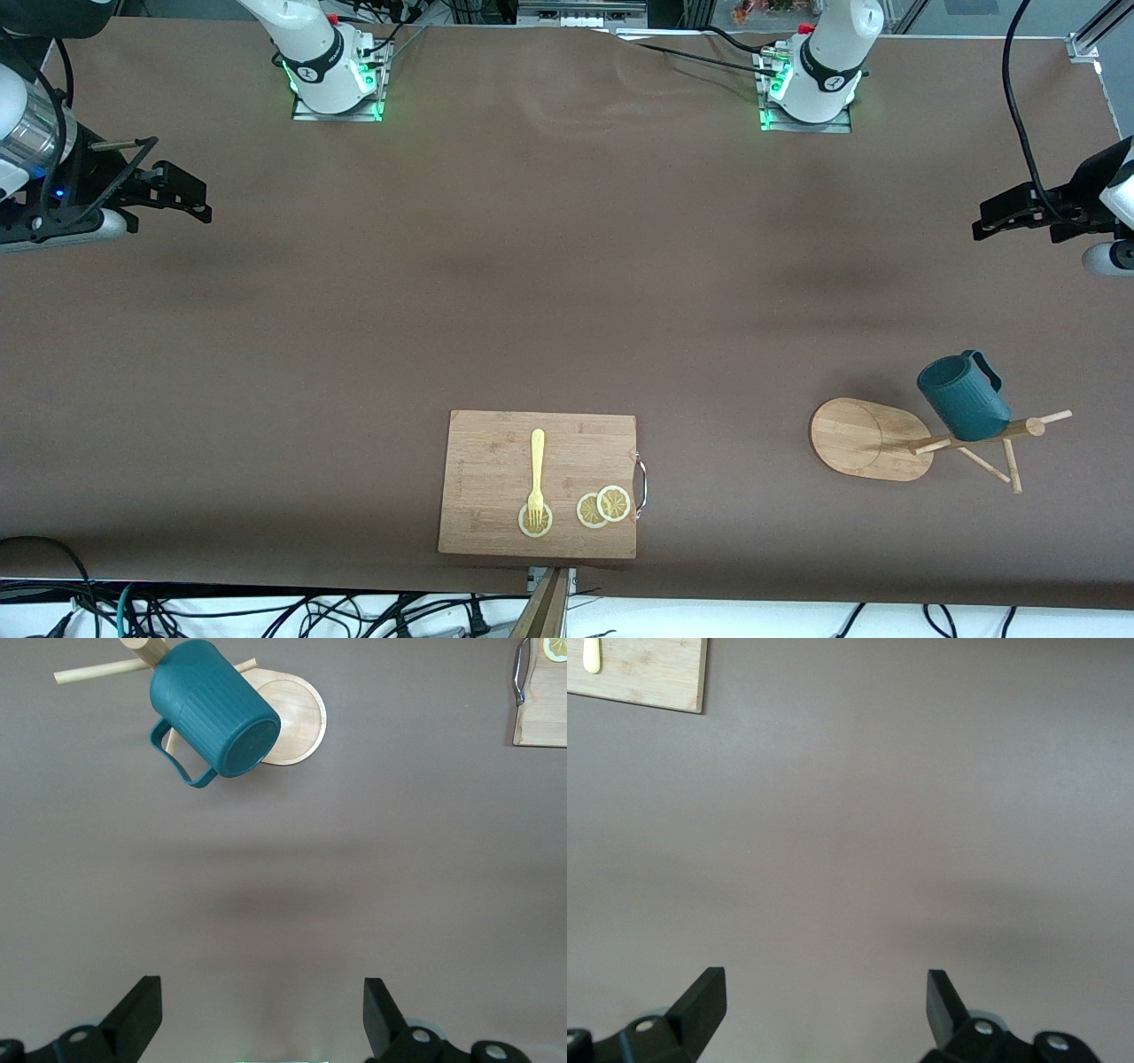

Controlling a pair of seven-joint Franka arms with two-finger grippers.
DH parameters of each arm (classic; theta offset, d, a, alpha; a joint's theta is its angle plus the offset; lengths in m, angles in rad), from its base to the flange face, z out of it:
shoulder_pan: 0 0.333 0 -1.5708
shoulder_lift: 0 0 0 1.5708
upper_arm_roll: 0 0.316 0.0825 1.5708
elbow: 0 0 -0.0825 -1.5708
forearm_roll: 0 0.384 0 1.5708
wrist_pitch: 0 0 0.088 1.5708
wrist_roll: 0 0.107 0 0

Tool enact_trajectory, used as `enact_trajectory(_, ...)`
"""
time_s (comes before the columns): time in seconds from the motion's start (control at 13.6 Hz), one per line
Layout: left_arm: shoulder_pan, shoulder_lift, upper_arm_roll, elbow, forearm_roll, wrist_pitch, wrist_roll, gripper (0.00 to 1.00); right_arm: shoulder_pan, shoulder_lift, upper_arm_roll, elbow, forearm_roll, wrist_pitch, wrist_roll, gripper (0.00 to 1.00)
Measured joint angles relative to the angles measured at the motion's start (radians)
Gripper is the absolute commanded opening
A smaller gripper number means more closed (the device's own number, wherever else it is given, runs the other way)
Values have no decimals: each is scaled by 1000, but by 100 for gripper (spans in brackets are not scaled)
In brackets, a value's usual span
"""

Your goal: Pass cup and hang on rack

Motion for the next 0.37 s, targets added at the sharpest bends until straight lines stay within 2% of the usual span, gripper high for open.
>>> enact_trajectory(0.37, 0, 0, 0, 0, 0, 0, 0, 100, 36, 0, 4, 10, 0, 14, 9, 100)
